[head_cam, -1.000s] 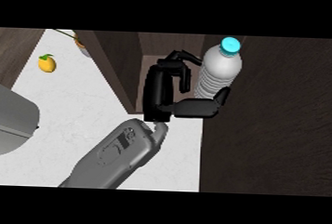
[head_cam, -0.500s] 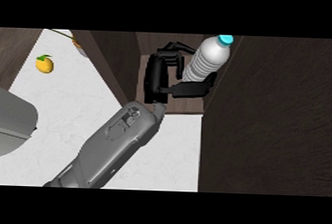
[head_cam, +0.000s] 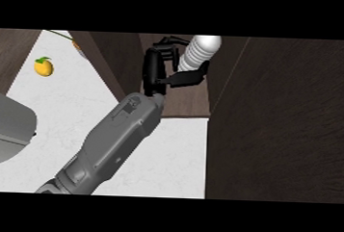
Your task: Pick up the bottled water, place it into the cabinet and close the cabinet
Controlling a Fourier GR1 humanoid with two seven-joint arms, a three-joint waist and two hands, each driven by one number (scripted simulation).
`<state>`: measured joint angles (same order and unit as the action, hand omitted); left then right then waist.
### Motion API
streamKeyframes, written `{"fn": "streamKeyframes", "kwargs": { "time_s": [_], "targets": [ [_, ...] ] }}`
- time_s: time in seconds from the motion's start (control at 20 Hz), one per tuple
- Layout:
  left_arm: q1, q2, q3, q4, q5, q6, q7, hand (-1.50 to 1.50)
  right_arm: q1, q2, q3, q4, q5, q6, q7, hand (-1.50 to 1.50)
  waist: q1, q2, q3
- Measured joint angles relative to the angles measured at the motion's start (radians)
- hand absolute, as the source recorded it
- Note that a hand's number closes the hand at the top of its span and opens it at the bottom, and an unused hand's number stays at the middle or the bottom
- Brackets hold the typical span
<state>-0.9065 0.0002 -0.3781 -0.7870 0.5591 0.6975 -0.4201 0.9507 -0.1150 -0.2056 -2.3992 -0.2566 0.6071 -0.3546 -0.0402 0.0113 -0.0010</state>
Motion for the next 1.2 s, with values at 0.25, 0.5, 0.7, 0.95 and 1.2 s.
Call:
{"fn": "streamKeyframes", "kwargs": {
  "time_s": [0.25, 0.5, 0.7, 0.95, 1.2],
  "targets": [
    [-0.073, 0.001, 0.049, 0.153, 0.01, -0.042, -0.071, 1.5, -0.005, -0.008, -0.003, -0.001, -0.011, 0.006, 0.012, -1.5, -0.008, 0.002, 0.0],
    [-0.154, 0.011, 0.045, 0.315, -0.044, -0.048, -0.082, -1.5, -0.006, 0.0, 0.013, 0.004, -0.016, 0.019, 0.003, -1.5, -0.014, 0.003, 0.0],
    [-0.213, 0.011, 0.048, 0.412, -0.07, -0.058, -0.083, -1.5, -0.009, 0.002, 0.006, 0.006, -0.023, 0.019, -0.002, -1.5, -0.016, 0.004, 0.0],
    [-0.26, 0.009, 0.061, 0.502, -0.084, -0.058, -0.091, -1.5, -0.017, -0.004, -0.006, 0.011, -0.029, 0.032, -0.011, -1.5, -0.021, 0.006, 0.0],
    [-0.279, 0.005, 0.101, 0.526, -0.065, -0.102, -0.121, -1.5, -0.021, -0.008, -0.009, 0.011, -0.037, 0.034, -0.003, -1.5, -0.016, 0.006, 0.0]
  ]
}}
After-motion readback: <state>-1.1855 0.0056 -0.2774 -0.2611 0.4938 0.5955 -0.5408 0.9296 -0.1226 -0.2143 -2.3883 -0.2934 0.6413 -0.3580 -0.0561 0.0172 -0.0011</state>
